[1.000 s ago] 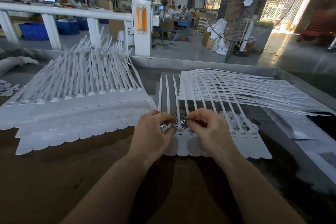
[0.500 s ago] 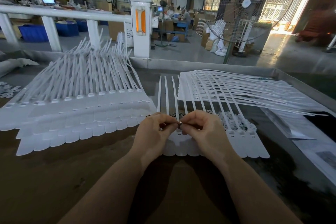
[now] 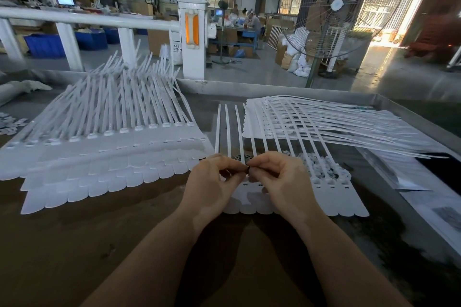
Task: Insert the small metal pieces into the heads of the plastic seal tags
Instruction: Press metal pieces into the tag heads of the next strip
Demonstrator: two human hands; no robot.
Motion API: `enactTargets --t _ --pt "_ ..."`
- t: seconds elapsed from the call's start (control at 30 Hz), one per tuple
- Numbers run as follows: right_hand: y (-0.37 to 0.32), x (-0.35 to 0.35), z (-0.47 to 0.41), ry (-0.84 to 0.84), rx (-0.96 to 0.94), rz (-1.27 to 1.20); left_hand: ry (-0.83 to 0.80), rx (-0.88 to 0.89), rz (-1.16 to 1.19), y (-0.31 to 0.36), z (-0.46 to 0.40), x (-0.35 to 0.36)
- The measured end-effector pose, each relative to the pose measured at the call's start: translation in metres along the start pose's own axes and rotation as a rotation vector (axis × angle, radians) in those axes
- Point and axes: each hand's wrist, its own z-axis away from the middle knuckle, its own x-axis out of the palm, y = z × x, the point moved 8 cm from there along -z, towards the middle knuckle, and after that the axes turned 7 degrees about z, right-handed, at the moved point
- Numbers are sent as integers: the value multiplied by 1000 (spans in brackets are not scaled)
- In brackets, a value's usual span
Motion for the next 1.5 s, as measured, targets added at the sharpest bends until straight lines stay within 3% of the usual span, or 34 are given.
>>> enactTargets --t 0.67,1.5 --pt "3 9 2 -123 56 -35 93 -16 -58 -3 1 -6" --pt "5 6 1 -65 55 -106 33 0 11 1 1 -1"
